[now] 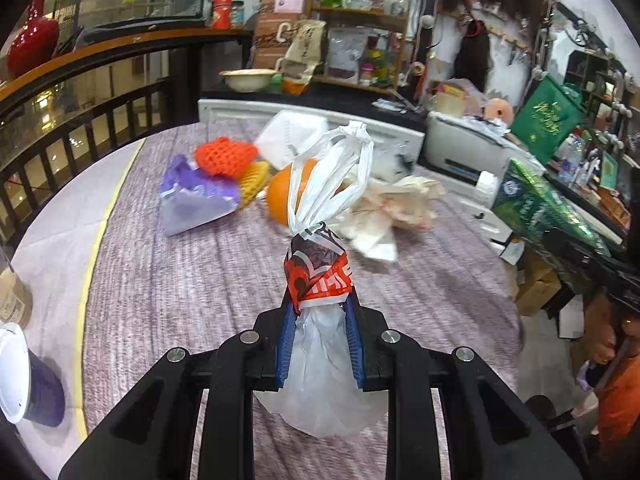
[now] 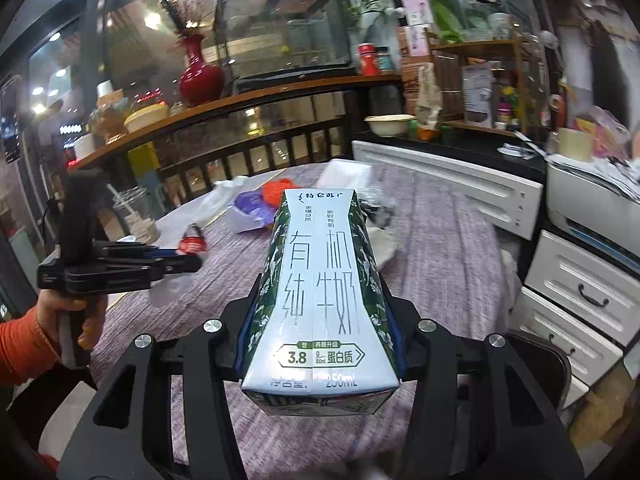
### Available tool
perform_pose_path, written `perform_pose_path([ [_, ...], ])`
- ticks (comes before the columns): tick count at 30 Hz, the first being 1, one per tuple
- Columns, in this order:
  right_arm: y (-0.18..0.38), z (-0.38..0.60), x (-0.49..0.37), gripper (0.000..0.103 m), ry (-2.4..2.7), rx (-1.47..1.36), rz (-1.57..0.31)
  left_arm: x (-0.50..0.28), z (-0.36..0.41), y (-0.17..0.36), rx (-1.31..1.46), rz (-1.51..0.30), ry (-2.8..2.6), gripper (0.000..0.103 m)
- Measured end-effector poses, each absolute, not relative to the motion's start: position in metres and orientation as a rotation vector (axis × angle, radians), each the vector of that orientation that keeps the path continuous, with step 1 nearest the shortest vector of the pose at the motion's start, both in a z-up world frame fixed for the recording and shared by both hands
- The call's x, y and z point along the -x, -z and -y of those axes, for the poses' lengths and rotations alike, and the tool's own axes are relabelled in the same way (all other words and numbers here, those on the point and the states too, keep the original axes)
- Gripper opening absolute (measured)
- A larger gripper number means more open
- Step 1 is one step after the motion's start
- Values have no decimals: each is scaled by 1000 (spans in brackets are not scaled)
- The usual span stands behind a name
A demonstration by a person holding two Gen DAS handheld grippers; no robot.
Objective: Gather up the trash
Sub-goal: 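Lift the milk carton with the right gripper while the left gripper grasps the white plastic bag, then carry the carton and bag to the black bin and release both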
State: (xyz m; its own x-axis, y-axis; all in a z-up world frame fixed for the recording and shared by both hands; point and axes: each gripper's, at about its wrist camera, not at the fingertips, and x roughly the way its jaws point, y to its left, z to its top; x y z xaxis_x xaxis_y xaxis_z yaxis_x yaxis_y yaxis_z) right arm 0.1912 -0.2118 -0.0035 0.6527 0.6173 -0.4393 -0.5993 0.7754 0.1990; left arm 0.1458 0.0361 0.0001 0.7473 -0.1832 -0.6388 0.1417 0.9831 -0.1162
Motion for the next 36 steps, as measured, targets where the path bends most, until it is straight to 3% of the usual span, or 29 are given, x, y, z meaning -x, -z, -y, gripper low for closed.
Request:
perform_pose_path([
  [10,32,296,-203,51,-442,-134,-574,-132,29,-17,27,-641,335,23],
  [24,171,324,-284,51,-147,-149,-938,-144,124,-7,-37,-669,505,23],
  [32,222,317,-311,52,-104,-134,-1052,-155,161,12,-56,-739,566,23],
  [36,231,327,-306,67,-82,-167,-1053,-158,178,21,-80,-763,588,23],
])
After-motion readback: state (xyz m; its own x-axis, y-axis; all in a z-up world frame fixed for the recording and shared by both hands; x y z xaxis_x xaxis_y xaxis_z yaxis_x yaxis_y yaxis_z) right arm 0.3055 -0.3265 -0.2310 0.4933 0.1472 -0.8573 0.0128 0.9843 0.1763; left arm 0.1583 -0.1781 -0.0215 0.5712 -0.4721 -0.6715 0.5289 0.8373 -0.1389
